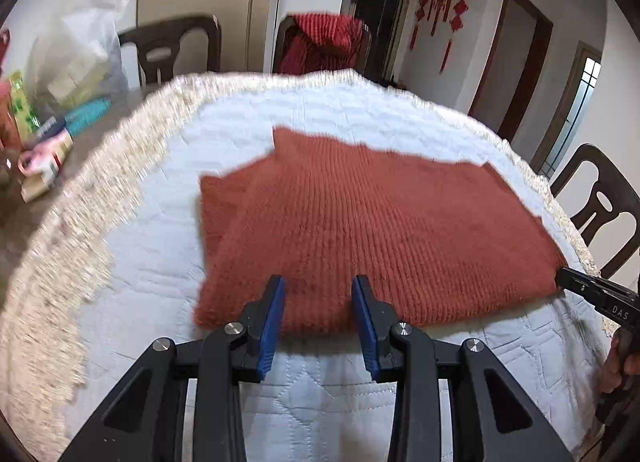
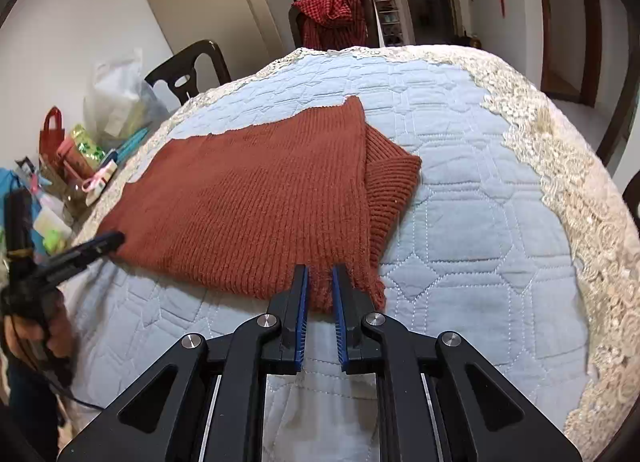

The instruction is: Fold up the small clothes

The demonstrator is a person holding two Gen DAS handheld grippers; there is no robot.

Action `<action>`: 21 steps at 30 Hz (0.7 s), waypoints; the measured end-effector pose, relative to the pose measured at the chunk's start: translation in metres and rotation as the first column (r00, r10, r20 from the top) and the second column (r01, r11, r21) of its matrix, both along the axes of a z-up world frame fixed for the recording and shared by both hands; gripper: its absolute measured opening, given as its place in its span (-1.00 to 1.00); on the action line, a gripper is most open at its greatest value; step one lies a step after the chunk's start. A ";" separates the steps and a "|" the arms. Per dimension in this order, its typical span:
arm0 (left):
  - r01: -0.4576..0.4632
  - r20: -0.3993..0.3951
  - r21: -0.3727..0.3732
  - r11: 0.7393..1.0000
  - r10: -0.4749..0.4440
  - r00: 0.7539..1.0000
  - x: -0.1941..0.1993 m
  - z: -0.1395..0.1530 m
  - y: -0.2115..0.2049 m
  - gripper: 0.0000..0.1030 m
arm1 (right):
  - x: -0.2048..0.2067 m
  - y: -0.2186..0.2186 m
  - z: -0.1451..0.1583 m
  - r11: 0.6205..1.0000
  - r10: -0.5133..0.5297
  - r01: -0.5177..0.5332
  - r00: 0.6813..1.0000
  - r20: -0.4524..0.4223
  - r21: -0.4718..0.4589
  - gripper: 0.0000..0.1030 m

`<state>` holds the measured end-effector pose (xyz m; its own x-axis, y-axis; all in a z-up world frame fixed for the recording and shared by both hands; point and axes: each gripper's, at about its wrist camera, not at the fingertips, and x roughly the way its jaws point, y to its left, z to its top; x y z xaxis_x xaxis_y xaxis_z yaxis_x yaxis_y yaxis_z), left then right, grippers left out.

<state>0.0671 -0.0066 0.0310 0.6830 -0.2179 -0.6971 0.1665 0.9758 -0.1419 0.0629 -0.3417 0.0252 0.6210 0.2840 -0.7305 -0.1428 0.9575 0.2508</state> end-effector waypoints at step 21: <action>-0.057 -0.062 -0.083 0.995 0.052 0.997 0.008 -0.014 0.030 -0.28 | 0.006 -0.014 -0.007 0.999 -0.044 0.044 0.999 -0.018 0.028 -0.77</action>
<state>0.0751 0.0237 0.0165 0.6531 -0.2415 -0.7177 0.1023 0.9672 -0.2324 0.0685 -0.3557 0.0185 0.6205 0.2775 -0.7334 -0.0961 0.9552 0.2800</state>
